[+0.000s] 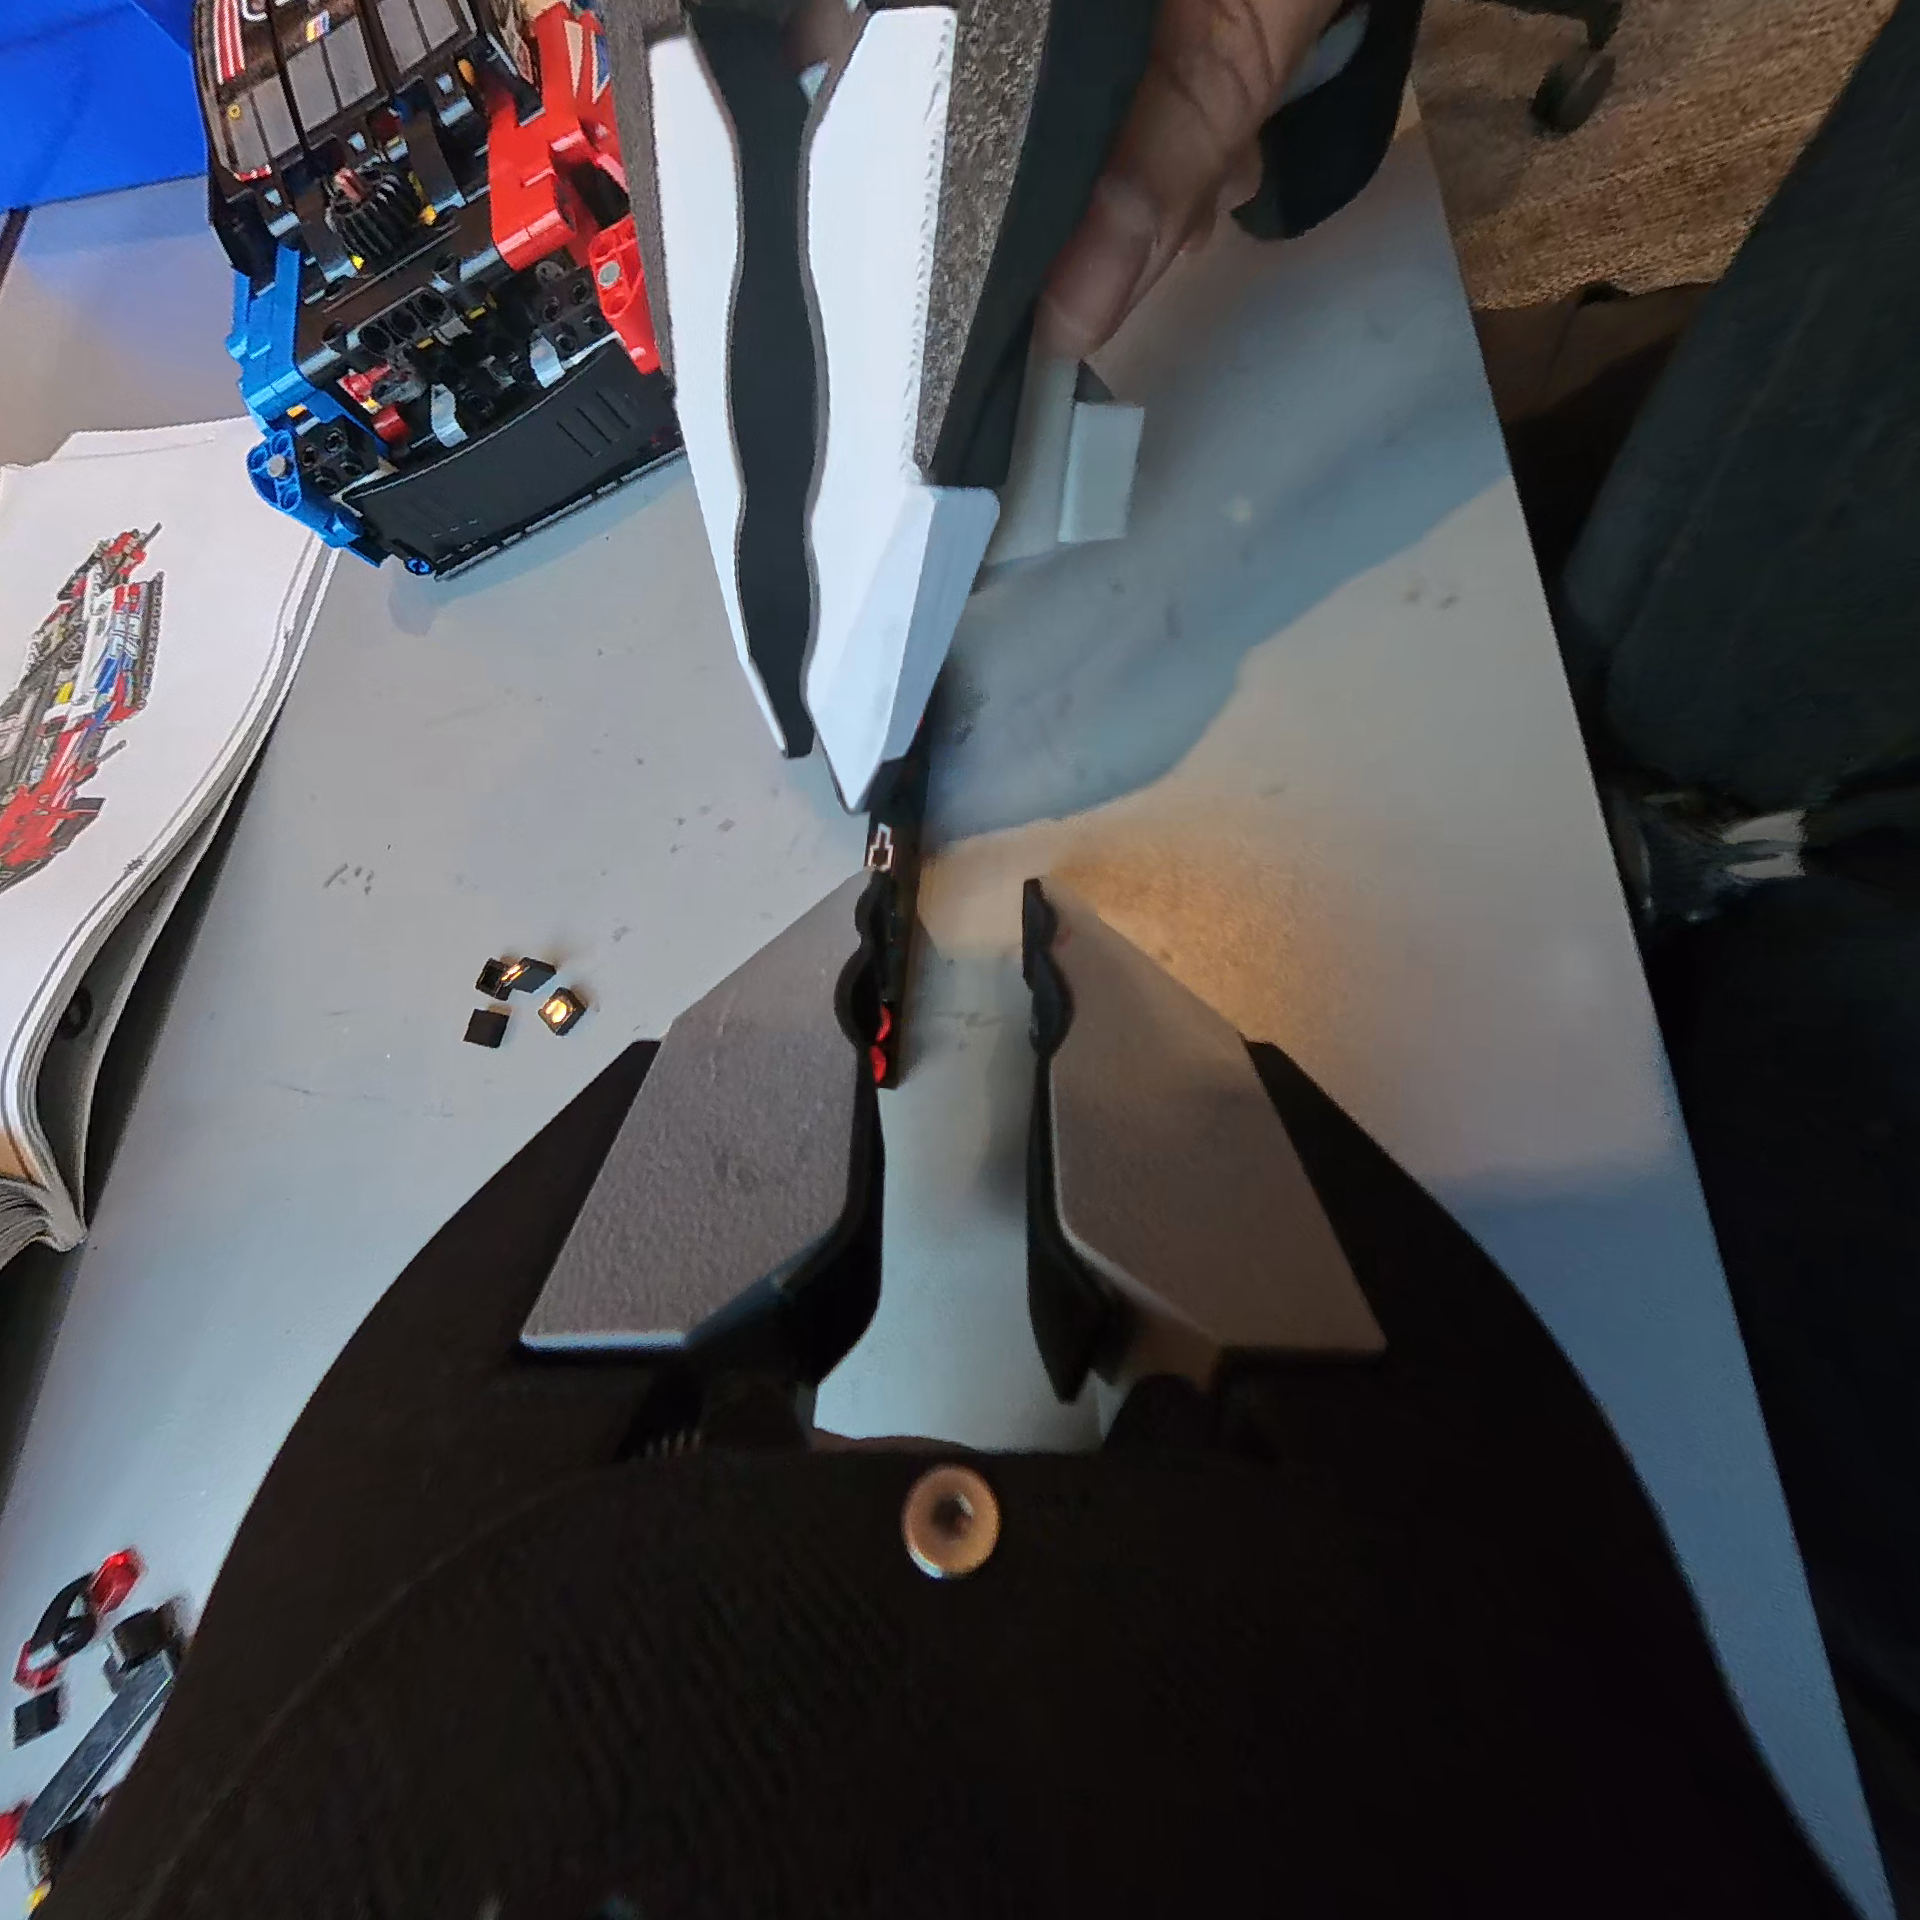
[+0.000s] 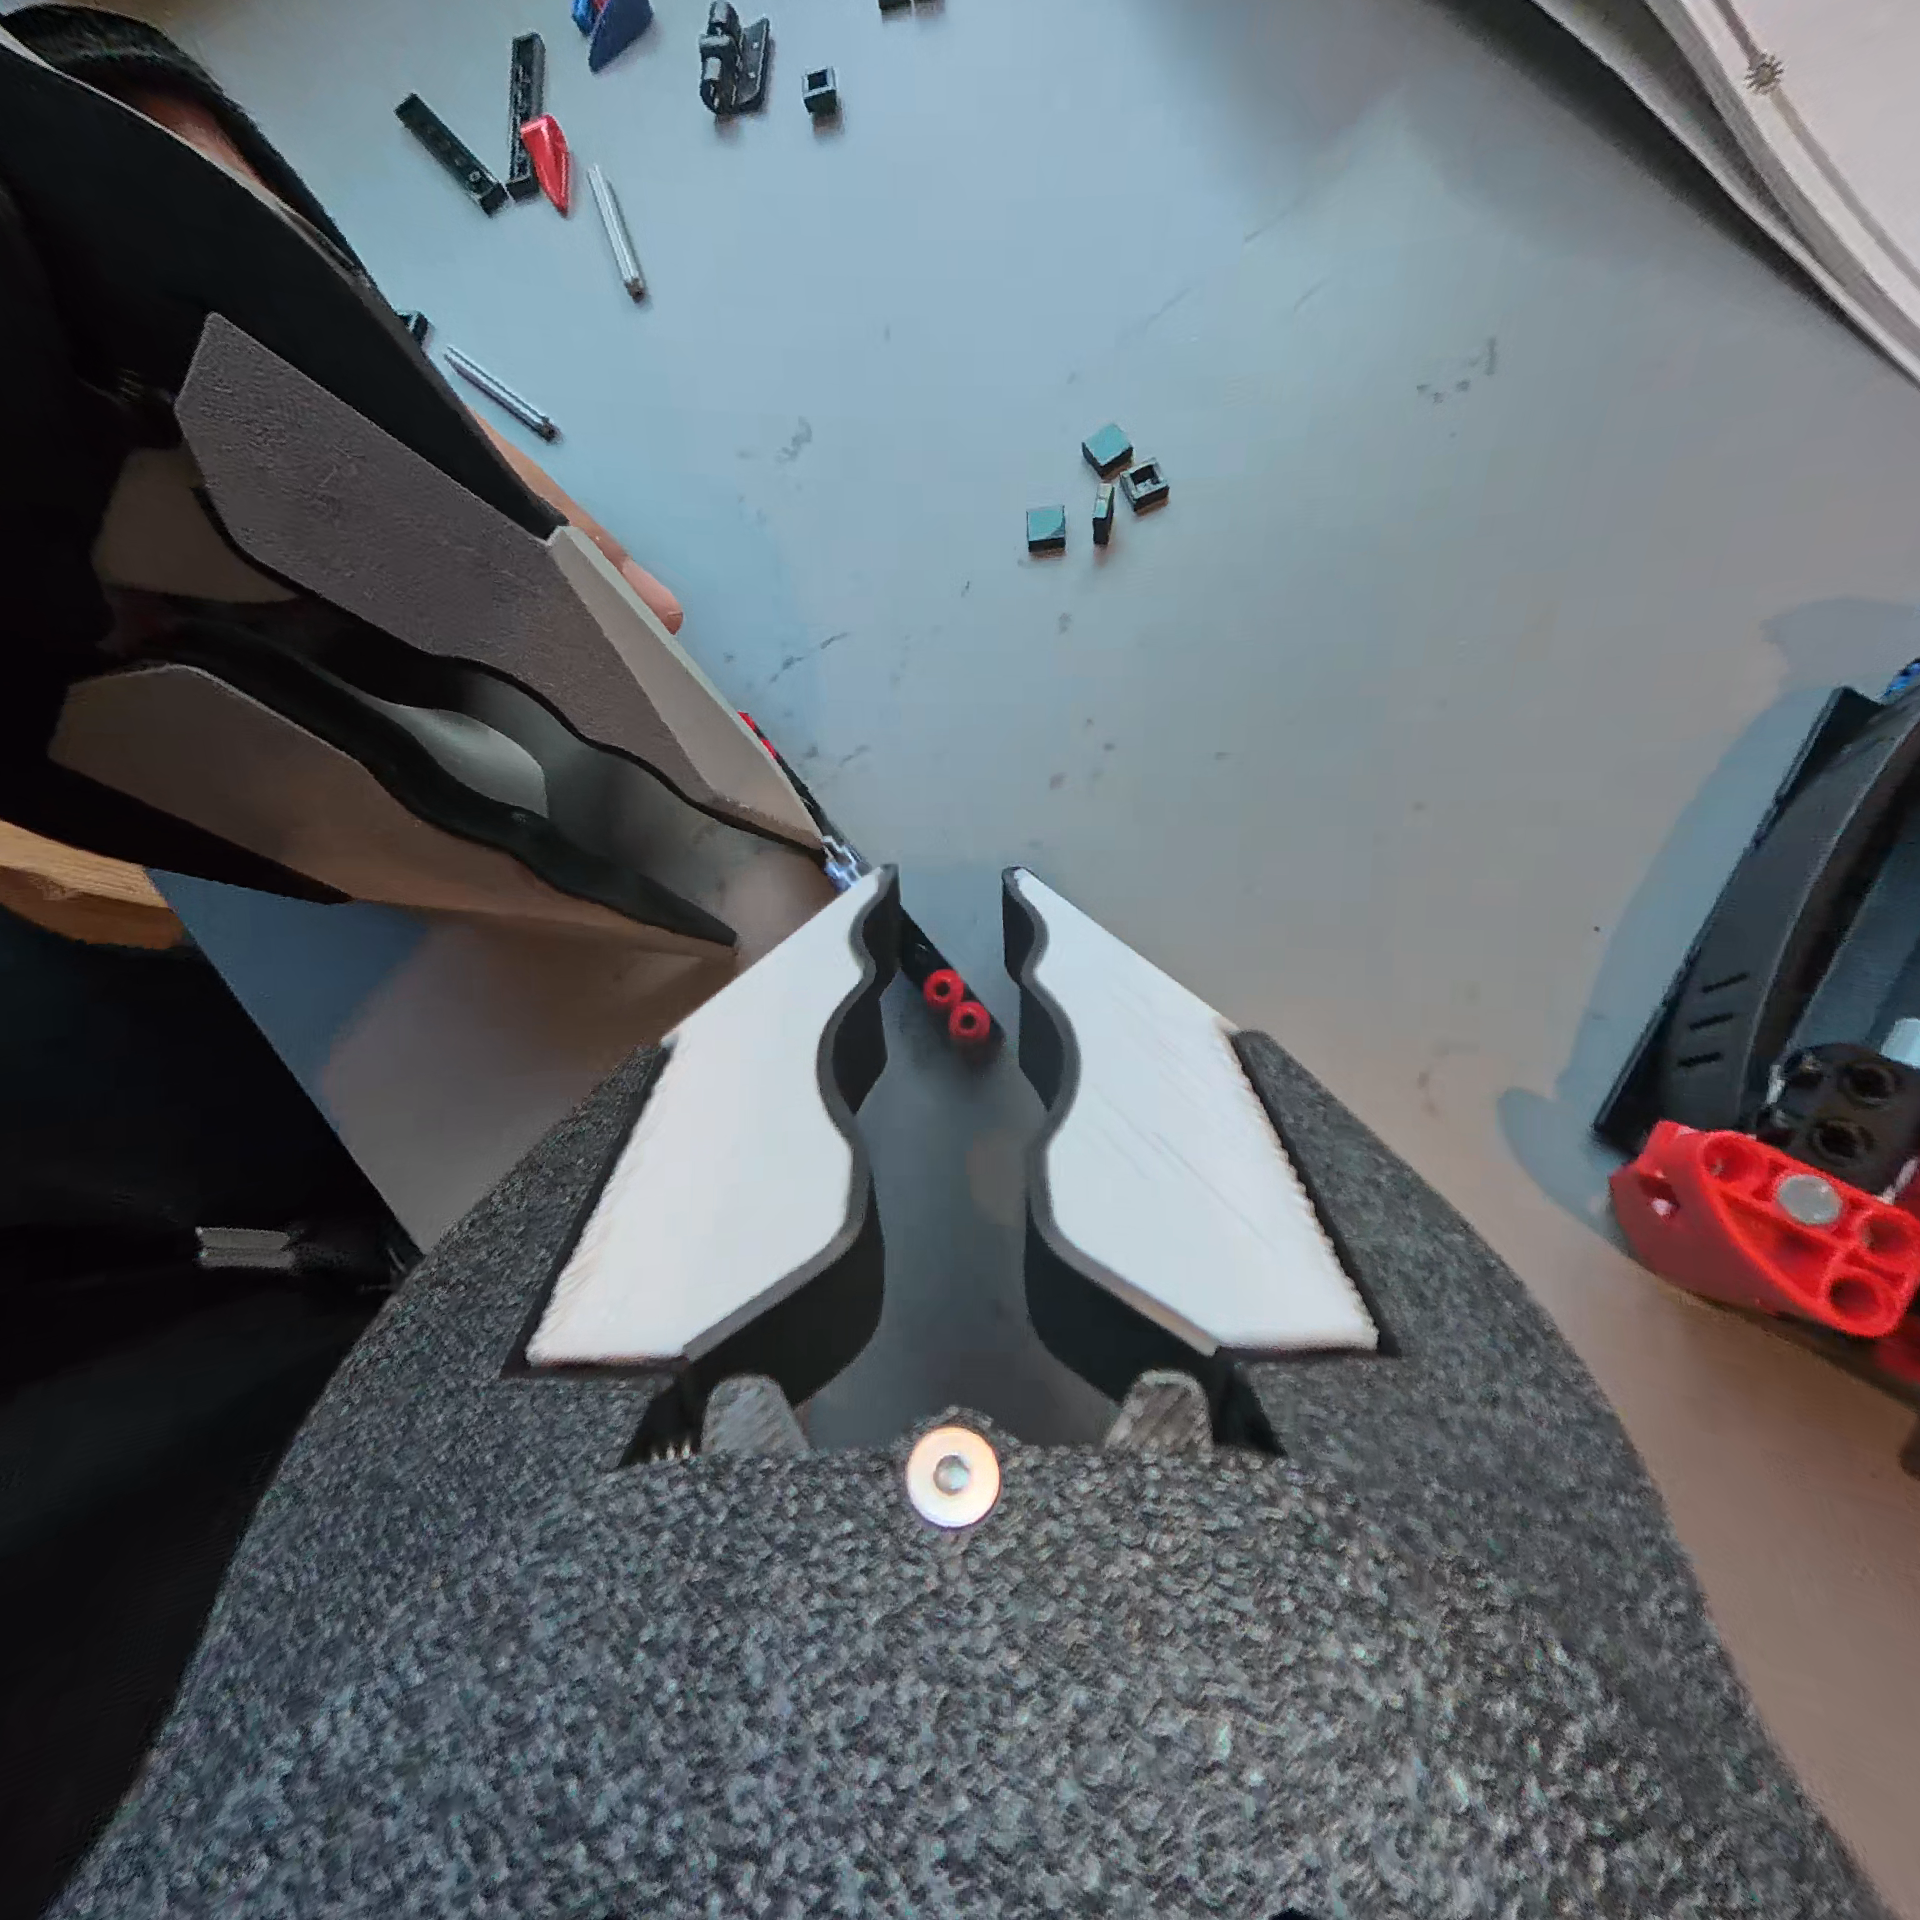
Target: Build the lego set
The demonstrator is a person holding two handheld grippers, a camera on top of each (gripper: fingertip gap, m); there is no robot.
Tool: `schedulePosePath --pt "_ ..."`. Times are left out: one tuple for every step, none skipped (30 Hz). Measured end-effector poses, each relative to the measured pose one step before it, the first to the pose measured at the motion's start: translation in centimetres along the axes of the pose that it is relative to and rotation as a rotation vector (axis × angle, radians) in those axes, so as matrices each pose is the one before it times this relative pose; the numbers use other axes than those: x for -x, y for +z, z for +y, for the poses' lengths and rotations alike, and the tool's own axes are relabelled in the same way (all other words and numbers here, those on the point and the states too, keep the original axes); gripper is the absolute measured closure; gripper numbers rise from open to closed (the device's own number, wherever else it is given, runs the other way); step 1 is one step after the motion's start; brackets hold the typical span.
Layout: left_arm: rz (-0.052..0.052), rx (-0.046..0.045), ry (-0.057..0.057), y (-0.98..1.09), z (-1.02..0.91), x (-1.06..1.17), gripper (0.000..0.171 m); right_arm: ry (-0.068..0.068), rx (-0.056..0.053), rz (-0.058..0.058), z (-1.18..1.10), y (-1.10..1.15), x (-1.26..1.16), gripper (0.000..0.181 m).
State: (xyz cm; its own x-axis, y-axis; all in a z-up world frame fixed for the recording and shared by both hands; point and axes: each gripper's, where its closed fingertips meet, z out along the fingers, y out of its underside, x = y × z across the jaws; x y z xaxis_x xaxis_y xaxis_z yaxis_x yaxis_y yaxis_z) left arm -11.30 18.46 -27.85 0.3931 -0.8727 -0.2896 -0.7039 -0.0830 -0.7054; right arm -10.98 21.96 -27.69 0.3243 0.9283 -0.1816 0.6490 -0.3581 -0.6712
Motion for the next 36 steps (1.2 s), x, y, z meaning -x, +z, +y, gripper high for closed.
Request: schedulePosePath --pt "-0.0135 0.00147 0.0014 -0.071 0.032 0.163 0.15 -0.0141 -0.0093 0.0058 -0.154 -0.128 -0.03 0.163" --pt "-0.0318 -0.0133 0.0057 -0.187 -0.127 0.38 0.148 -0.0062 -0.0143 -0.0106 -0.231 -0.136 0.176 0.163" --pt "-0.0207 -0.0302 0.0111 -0.355 -0.326 0.163 0.144 0.0005 -0.0171 -0.019 -0.244 -0.159 0.241 0.163" --pt "-0.0051 -0.02964 0.0043 -0.417 -0.291 -0.005 0.145 0.0013 -0.0149 -0.0176 -0.183 -0.151 0.18 0.163" --pt "0.0051 -0.00578 -0.0149 -0.294 0.049 -0.014 0.147 -0.0046 -0.0106 -0.0207 -0.109 -0.135 0.206 0.164" --pt "0.0127 0.01921 -0.0302 -0.133 0.414 -0.01 0.145 -0.0129 -0.008 -0.0261 -0.077 -0.108 0.316 0.165" --pt "0.0081 0.0249 -0.03 -0.04 0.502 0.106 0.143 -0.0189 -0.008 -0.0247 -0.078 -0.093 0.345 0.168" --pt "0.002 0.0131 -0.0181 -0.014 0.271 0.149 0.143 -0.0246 -0.0119 -0.0226 -0.159 -0.053 0.373 0.17" --pt "-0.0008 -0.00057 -0.0077 -0.012 -0.022 0.107 0.144 -0.0284 -0.0107 -0.0214 -0.147 0.038 0.383 0.171" --pt "-0.0003 -0.00638 -0.0041 0.028 -0.232 0.069 0.144 -0.0258 -0.0001 -0.0156 0.0 0.161 0.272 0.172" --pt "0.0008 -0.00312 -0.0032 0.086 -0.266 0.057 0.145 -0.0209 0.0069 -0.008 0.108 0.244 0.107 0.172" --pt "0.0007 -0.00031 -0.0005 0.102 -0.261 0.062 0.145 -0.0173 0.0034 -0.0042 0.077 0.229 0.033 0.172" --pt "-0.0014 -0.00014 0.0014 0.12 -0.227 0.085 0.145 -0.0123 -0.0006 -0.0032 0.017 0.197 0.006 0.172" --pt "0.0002 0.00401 0.0013 0.137 -0.108 0.079 0.146 -0.0083 0.0005 -0.0039 0.026 0.137 -0.004 0.172" --pt "0.0032 0.0091 -0.0008 0.17 0.045 0.041 0.148 -0.0081 0.0039 -0.0022 0.12 0.127 -0.056 0.173" --pt "0.0072 0.012 -0.0045 0.197 0.166 -0.033 0.15 -0.0076 0.0122 -0.0011 0.308 0.178 -0.105 0.174" --pt "0.0076 0.01723 -0.0063 0.206 0.262 -0.049 0.151 -0.0074 0.0141 -0.0006 0.362 0.178 -0.106 0.174" --pt "-0.0024 0.01698 -0.0008 0.151 0.229 0.031 0.151 -0.0085 -0.0008 0.0034 0.101 0.046 -0.095 0.174" --pt "-0.0101 0.01172 0.008 0.031 0.102 0.082 0.15 -0.0104 -0.0139 0.0012 -0.199 -0.109 0.034 0.174" --pt "-0.0116 0.00536 0.0109 -0.068 -0.009 0.049 0.151 -0.0168 -0.0126 0.0029 -0.199 -0.105 0.027 0.174" --pt "-0.0074 0.00114 0.0066 -0.094 -0.062 -0.003 0.151 -0.0161 -0.0024 0.0067 -0.027 -0.033 -0.064 0.174" --pt "0.0016 0.00096 -0.0004 -0.044 -0.057 -0.111 0.153 -0.01 0.0114 0.0041 0.177 0.084 -0.066 0.174" --pt "0.0037 0.00642 -0.0021 0.037 0.051 -0.149 0.156 -0.0071 0.0159 -0.0047 0.211 0.147 0.066 0.174" --pt "0.001 0.01089 0.0037 0.112 0.155 -0.139 0.157 -0.009 0.008 -0.004 0.069 0.101 0.079 0.174" --pt "-0.0069 0.01416 0.0098 0.154 0.222 -0.054 0.157 -0.0128 -0.0003 0.0037 -0.058 0.049 -0.011 0.174" --pt "-0.018 0.00525 0.0126 0.111 0.093 0.085 0.155 -0.0131 0.0039 0.0068 0.016 0.059 -0.069 0.174" --pt "-0.0167 0.00508 0.015 0.027 0.047 0.077 0.156 -0.0108 0.0026 0.0052 0.007 0.037 -0.07 0.174" --pt "-0.0135 0.00703 0.0153 0.012 0.052 0.066 0.158 -0.0056 0.0032 0.0014 0.022 0.037 -0.031 0.174" --pt "-0.0142 0.00524 0.0121 0.021 0.065 0.072 0.161 -0.0012 0.0031 -0.0042 0.033 0.036 0.038 0.174" --pt "-0.0154 0.00108 0.0094 0.025 0.05 0.08 0.162 -0.0008 0.0 -0.004 0.0 0.0 0.05 0.174" --pt "-0.013 -0.00131 0.0047 -0.001 0.015 0.016 0.163 -0.0018 0.0001 -0.0023 -0.005 0.007 0.029 0.174" --pt "-0.012 -0.00241 -0.0008 -0.019 -0.006 -0.007 0.164 -0.0031 -0.0002 0.0008 0.004 -0.004 0.017 0.174" --pt "-0.0129 -0.00217 0.0003 -0.028 0.006 -0.007 0.164 -0.0054 -0.0003 0.0032 -0.011 0.0 0.018 0.174" --pt "-0.0202 0.00186 0.0079 -0.032 0.053 0.062 0.164 -0.009 -0.0005 0.007 -0.008 -0.005 -0.011 0.174" --pt "-0.0278 0.00147 0.0142 -0.021 0.087 0.116 0.164 -0.014 -0.0009 0.01 -0.015 -0.002 -0.008 0.174" --pt "-0.0219 -0.00769 0.0127 0.001 -0.025 0.0 0.165 -0.0198 -0.0013 0.0107 -0.025 0.014 0.012 0.174"
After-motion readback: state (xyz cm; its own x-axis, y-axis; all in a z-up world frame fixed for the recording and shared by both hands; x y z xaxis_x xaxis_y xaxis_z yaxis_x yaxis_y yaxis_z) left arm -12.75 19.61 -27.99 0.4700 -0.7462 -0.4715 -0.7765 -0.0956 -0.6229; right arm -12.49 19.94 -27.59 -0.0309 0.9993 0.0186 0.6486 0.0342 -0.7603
